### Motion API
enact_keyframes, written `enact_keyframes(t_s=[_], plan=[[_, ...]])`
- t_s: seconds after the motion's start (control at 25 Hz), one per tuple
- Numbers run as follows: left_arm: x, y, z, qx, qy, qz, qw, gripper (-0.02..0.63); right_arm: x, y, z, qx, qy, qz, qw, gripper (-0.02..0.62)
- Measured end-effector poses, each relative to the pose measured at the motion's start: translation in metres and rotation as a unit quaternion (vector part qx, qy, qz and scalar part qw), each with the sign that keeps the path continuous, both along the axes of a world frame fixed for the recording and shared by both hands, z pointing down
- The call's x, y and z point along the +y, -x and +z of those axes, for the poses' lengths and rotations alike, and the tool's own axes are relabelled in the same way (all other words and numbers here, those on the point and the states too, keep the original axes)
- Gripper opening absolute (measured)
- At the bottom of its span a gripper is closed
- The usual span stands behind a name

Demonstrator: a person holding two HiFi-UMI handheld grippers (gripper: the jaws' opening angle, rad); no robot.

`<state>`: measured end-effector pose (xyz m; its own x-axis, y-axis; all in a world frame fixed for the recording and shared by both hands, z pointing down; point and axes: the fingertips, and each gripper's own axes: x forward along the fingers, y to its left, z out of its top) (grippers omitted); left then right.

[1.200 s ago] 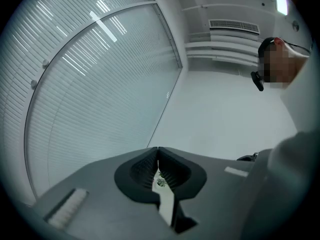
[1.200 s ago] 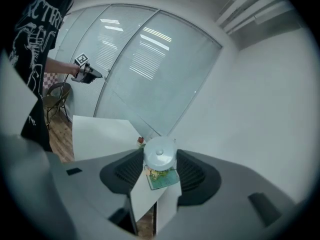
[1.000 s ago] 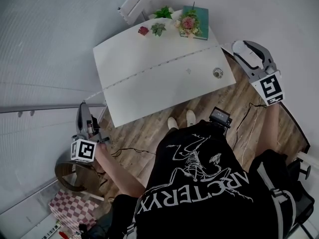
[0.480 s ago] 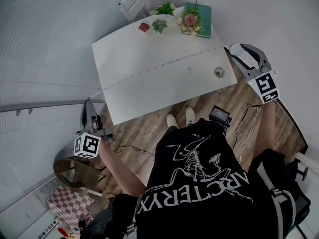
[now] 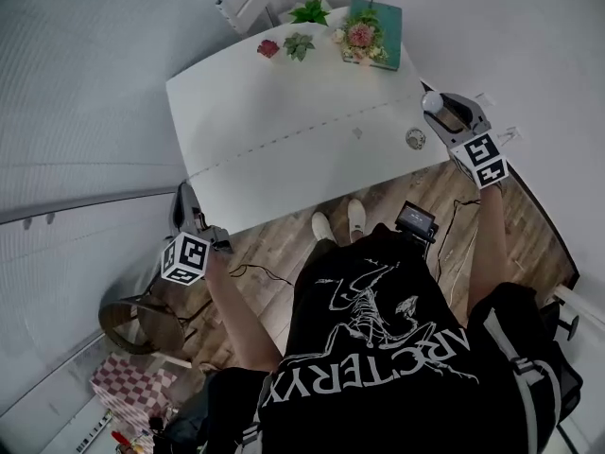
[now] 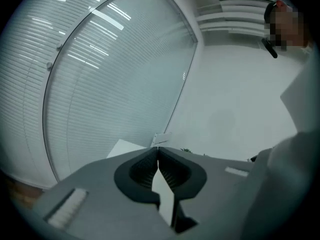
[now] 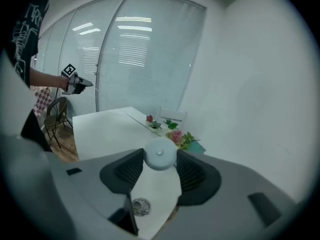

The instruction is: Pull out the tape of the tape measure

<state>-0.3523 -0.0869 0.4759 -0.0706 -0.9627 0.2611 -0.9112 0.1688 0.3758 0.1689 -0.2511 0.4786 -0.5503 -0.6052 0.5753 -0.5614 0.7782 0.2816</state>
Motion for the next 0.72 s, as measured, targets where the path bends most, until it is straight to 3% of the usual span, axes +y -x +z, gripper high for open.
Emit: enact_keyframes(t_s=[0.32, 0.56, 0.72], plan=[[-0.009, -0.001, 0.103, 0.021, 0.097, -0.036, 0.9944, 0.017, -0.012, 0.002, 0.099, 0.001, 0.092, 0.026, 0.995, 0.218], [-0.014, 0.005, 0.170, 0.072, 0.144, -0.060, 0.9852, 0.017, -0.015, 0.008, 0.161, 0.008, 0.141, 0.054, 0.989, 0.218], [-0.009, 0.009, 0.203, 0.066, 0.181, -0.082, 0.9777, 0.017, -0.012, 0.017, 0.197, 0.003, 0.170, 0.080, 0.982, 0.218]])
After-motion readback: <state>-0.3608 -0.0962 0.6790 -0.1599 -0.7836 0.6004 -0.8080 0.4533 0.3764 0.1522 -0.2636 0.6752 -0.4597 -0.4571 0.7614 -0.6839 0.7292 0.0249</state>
